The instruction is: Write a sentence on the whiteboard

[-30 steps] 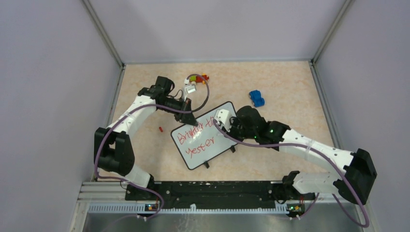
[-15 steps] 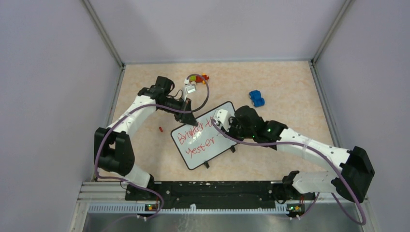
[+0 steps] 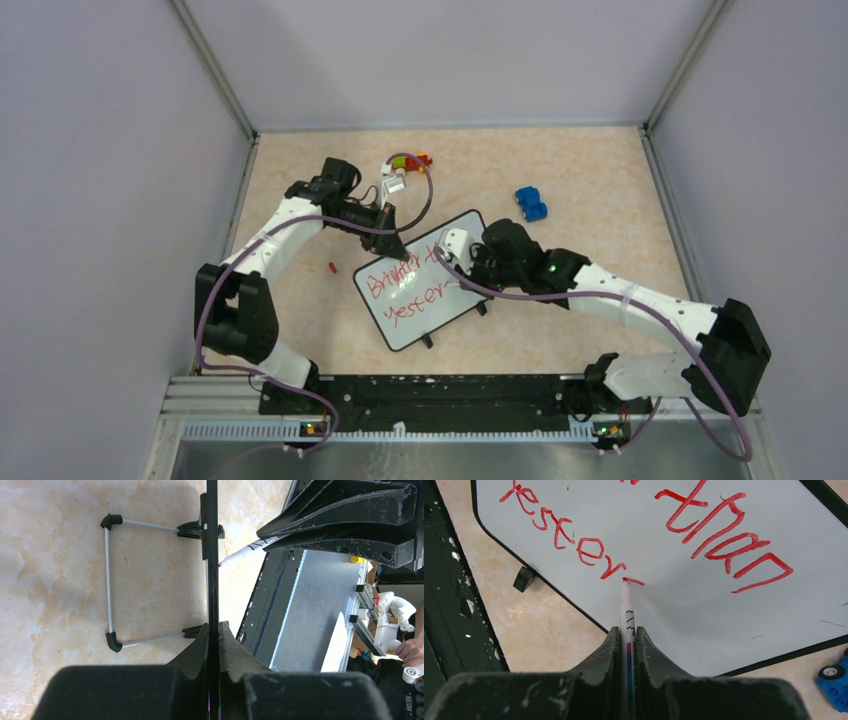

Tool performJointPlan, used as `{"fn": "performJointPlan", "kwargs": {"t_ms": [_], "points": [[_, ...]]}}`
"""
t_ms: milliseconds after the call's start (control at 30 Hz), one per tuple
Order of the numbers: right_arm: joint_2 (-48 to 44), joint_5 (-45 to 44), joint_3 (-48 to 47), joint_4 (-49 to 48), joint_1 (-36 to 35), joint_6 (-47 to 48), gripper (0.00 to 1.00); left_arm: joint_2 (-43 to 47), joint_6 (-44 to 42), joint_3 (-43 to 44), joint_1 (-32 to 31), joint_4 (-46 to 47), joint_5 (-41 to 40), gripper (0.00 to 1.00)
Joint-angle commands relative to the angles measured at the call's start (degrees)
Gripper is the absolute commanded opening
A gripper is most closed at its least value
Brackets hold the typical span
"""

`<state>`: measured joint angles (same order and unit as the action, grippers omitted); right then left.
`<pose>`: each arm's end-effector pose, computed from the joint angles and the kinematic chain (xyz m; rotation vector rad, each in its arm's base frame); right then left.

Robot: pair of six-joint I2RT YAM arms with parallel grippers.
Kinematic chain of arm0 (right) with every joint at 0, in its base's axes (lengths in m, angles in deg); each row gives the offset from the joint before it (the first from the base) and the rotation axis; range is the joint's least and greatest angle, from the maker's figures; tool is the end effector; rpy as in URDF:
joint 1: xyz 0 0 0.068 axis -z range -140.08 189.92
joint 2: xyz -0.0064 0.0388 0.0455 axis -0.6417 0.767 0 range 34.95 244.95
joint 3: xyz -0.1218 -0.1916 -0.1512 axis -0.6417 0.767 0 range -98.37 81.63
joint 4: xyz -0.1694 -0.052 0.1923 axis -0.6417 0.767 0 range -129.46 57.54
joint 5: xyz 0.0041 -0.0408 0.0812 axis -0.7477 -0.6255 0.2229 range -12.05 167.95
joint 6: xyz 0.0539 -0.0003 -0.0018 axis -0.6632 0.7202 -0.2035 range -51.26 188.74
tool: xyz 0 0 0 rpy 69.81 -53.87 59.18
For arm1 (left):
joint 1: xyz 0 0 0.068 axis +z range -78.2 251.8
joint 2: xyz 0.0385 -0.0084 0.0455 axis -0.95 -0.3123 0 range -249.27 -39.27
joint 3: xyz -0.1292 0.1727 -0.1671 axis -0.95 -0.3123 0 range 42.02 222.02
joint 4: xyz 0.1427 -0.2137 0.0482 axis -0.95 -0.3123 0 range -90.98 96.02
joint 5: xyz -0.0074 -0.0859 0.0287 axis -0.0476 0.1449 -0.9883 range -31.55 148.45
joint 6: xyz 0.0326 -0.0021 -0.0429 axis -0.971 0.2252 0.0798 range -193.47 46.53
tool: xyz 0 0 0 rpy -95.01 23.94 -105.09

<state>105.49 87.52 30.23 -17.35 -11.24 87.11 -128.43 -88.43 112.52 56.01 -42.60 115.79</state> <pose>0.1618 0.2103 0.2668 -1.3984 1.8600 0.4841 0.2838 -0.1112 0.2700 0.9072 2.2862 -1.3405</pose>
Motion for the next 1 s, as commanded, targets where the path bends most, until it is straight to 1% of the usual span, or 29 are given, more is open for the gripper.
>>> {"fn": "performJointPlan", "kwargs": {"t_ms": [0,300,633,967], "points": [[0.3,0.1,1.5,-2.2,0.2,0.6,0.0,-1.4,-1.1,0.1,-0.8,-1.0,-0.5,0.0],[-1.5,-1.0,2.0,-0.8,0.5,1.0,0.0,-1.5,-0.9,0.1,-0.8,-0.9,-0.5,0.0],[-1.1,-3.0,-3.0,-1.7,2.8,0.5,0.0,-1.6,-0.9,0.4,-0.8,-0.9,-0.4,0.0],[0.2,-3.7,-5.8,-2.3,4.0,0.8,0.0,-1.5,-1.0,0.3,-0.8,-1.1,-0.3,0.0]]}}
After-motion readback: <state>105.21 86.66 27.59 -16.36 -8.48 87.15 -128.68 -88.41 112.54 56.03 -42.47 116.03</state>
